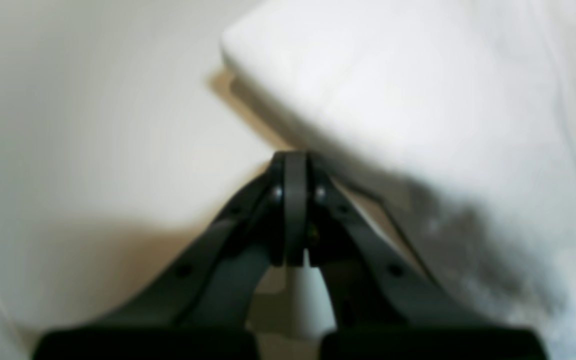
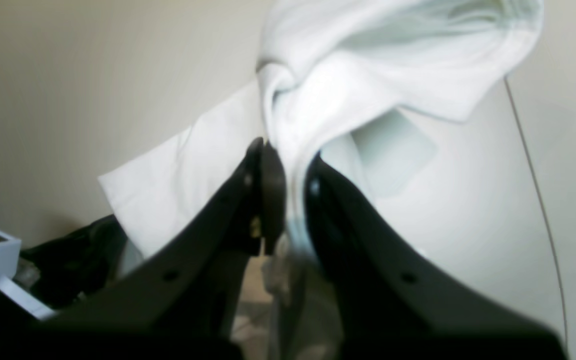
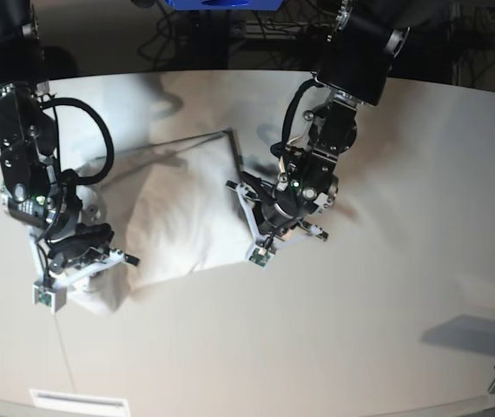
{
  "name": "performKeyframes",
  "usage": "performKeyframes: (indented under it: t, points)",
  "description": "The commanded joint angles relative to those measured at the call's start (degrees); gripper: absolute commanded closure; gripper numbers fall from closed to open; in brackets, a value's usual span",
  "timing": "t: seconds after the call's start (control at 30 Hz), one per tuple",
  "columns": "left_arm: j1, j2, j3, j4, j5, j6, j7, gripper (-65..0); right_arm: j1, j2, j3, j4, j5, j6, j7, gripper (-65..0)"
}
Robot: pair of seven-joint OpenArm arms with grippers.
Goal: Fold the T-shirt properly
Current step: 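Grasp the shirt with both grippers and lift it, folding it over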
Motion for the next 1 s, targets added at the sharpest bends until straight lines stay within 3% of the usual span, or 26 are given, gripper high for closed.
performKeyframes:
  t: [0.0, 0.17, 0.4, 0.97]
  points:
    - [0.5, 0.19, 1.12, -1.91, -1.16, -1.17, 5.64, 0.0, 1.24, 0.58, 0.45, 0.95, -0.79, -0.03, 1.18, -0.1]
    - [-2.93, 1.07, 5.78, -4.55, -1.16, -1.17, 5.64, 0.0, 1.42, 0.58, 0.45, 0.95, -0.79, -0.03, 1.18, -0.1]
    - [-6.01, 3.79, 6.22, -8.07, -1.16, -1.17, 5.11, 0.0, 1.42, 0.66, 0.19, 0.95, -0.79, -0.03, 1.18, -0.1]
    - [-7.59, 3.44, 5.78, -8.07, -1.16, -1.17, 4.23, 0.0, 5.46, 0.49, -10.01, 0.95, -0.79, -0.03, 1.18, -0.1]
